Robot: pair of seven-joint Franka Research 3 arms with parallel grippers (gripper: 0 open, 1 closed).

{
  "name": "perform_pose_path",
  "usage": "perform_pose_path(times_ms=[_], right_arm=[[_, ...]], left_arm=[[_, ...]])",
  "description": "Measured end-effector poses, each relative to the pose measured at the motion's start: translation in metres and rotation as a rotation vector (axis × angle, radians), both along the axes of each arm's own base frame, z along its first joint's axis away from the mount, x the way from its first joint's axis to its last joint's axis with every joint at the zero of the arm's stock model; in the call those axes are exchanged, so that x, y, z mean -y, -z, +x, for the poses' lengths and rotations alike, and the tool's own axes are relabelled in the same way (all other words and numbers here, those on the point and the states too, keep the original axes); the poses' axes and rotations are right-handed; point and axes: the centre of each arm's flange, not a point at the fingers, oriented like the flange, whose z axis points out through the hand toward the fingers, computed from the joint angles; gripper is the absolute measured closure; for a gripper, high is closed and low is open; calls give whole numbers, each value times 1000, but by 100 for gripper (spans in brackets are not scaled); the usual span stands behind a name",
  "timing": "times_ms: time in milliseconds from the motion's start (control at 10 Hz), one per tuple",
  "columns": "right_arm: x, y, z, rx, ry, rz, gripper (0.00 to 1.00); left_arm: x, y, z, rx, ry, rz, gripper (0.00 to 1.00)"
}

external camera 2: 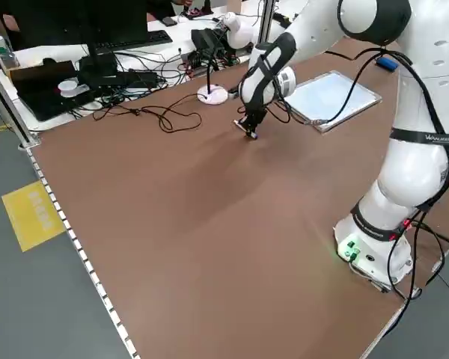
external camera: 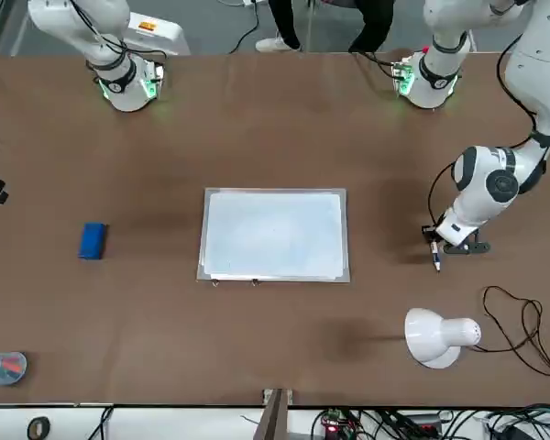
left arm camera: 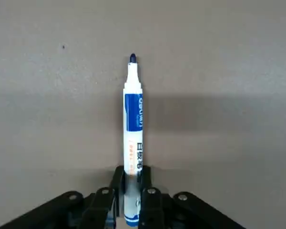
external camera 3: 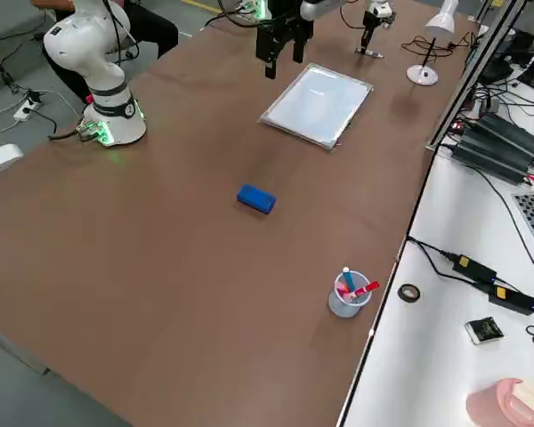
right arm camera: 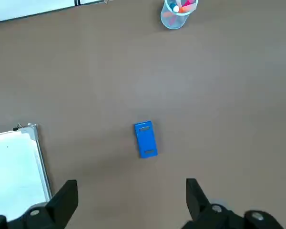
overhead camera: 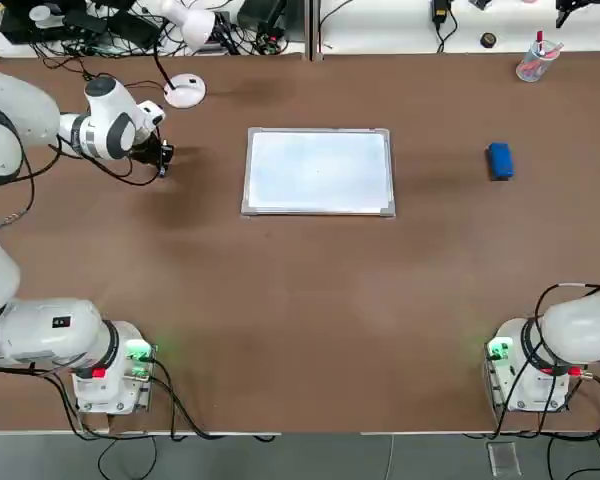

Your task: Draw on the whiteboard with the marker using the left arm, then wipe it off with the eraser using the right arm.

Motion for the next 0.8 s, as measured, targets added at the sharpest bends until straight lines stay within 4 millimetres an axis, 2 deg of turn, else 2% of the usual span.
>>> perform_pose_path(times_ms=[200,400,600,800], right_arm=[[0,0,0,0,0,0,0],[0,0,0,0,0,0,0],[0,0,0,0,0,0,0],[0,0,0,0,0,0,0]], left_arm=[[3,-3,3,0,3,-1,82],[14,-15,11,-46,-17,-2,82],[51,-50,25,-133,-77,-37,82],[98,-102,38,-220,-152,-119,82]])
